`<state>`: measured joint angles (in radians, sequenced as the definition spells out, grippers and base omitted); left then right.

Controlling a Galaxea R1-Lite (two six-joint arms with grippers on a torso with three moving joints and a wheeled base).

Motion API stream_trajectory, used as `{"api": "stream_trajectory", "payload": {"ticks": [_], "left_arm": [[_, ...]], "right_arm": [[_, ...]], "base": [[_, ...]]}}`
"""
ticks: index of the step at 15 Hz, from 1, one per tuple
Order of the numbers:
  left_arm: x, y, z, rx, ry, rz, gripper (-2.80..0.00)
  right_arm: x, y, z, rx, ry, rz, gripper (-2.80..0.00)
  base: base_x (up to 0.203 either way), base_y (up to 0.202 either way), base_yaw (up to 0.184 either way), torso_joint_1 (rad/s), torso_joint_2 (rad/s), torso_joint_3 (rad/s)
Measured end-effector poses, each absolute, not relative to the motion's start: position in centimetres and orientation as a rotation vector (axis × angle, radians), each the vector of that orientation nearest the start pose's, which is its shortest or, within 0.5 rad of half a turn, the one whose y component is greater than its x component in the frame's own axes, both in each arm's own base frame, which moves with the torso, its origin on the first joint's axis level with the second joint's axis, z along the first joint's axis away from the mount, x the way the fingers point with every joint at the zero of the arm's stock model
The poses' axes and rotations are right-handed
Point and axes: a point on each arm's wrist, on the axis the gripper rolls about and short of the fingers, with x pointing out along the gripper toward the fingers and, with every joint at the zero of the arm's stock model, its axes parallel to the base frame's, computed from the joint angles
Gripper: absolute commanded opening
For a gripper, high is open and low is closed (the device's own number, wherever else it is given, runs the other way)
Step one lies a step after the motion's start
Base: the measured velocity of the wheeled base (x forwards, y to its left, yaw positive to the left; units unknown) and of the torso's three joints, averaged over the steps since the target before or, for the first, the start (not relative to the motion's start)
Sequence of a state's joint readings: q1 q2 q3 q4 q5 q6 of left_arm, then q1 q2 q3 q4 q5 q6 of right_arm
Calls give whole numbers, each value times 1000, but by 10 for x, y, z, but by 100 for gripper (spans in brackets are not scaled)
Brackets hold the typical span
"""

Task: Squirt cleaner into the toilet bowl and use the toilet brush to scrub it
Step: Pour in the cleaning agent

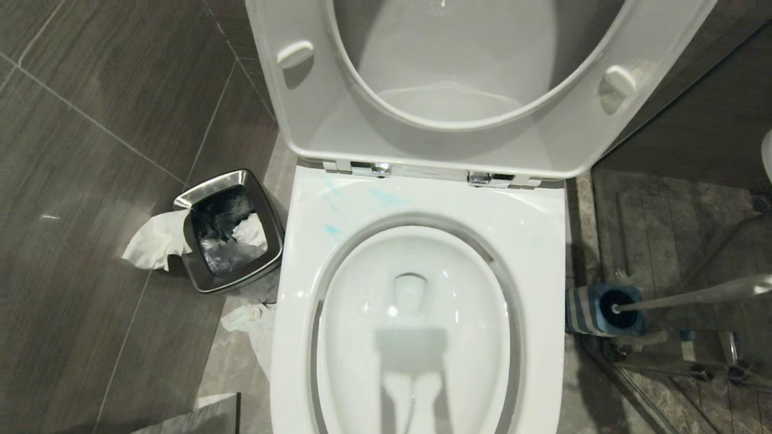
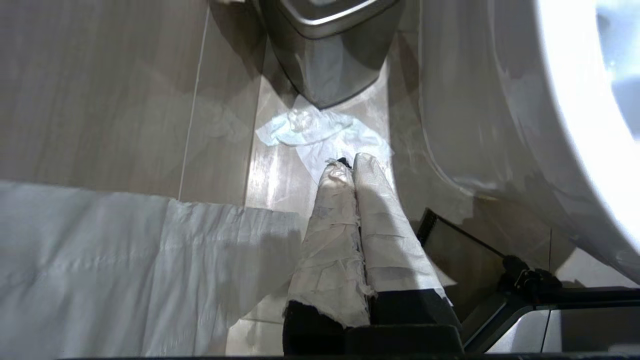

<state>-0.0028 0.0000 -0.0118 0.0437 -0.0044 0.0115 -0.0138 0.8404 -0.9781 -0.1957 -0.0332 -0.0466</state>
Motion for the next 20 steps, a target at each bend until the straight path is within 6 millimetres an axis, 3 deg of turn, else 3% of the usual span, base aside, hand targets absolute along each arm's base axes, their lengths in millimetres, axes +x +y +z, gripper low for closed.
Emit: {"api": "stream_trajectory", "payload": {"ticks": [20], "left_arm": [[-23, 0, 75, 7, 3, -6, -280]], "right_arm": [[46, -1, 356, -49, -300, -25, -280]], "base": [[0, 0, 0, 1, 3, 204]]}}
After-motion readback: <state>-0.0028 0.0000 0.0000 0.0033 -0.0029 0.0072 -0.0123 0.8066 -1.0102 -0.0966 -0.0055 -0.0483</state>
